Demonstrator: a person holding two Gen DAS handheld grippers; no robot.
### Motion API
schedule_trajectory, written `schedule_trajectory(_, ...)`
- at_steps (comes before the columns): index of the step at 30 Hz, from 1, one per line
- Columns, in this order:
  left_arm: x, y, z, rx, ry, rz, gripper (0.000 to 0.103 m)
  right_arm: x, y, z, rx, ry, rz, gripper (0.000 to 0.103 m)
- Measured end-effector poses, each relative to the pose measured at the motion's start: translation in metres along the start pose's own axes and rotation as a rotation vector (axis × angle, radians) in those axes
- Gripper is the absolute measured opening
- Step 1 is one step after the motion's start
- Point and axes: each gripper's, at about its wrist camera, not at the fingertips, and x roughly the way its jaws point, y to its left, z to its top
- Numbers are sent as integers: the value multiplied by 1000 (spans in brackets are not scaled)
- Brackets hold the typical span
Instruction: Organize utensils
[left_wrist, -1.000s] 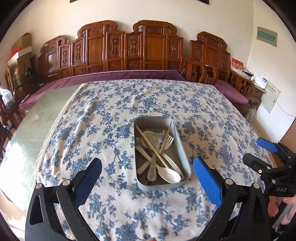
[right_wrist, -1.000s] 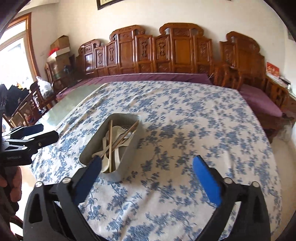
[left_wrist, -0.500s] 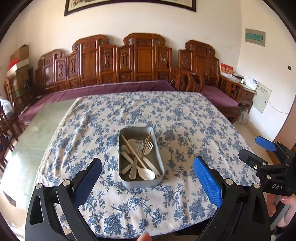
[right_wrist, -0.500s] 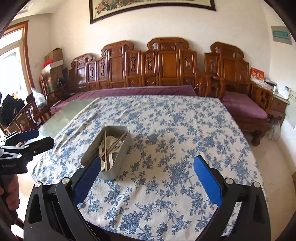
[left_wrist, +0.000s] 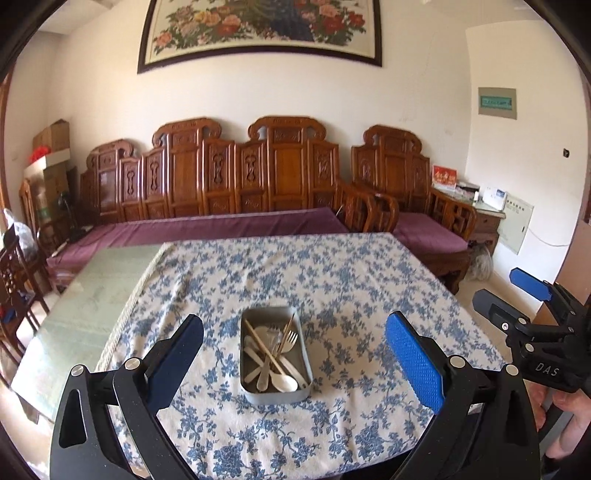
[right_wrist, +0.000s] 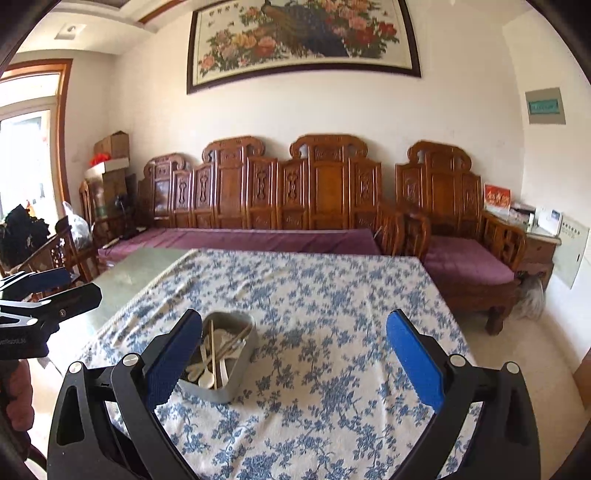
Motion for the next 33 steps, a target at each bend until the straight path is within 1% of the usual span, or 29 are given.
schedule_trajectory(6, -17, -4, 5, 4, -38, 9, 95, -19, 1, 8, 5, -45, 0, 100)
schedule_trajectory(16, -20, -3, 5, -8, -52, 25, 95, -31, 3, 14, 13, -71, -3, 100)
schedule_trajectory(33, -17, -2, 4, -10, -57, 38, 95, -23, 4, 9, 15, -56, -4, 101)
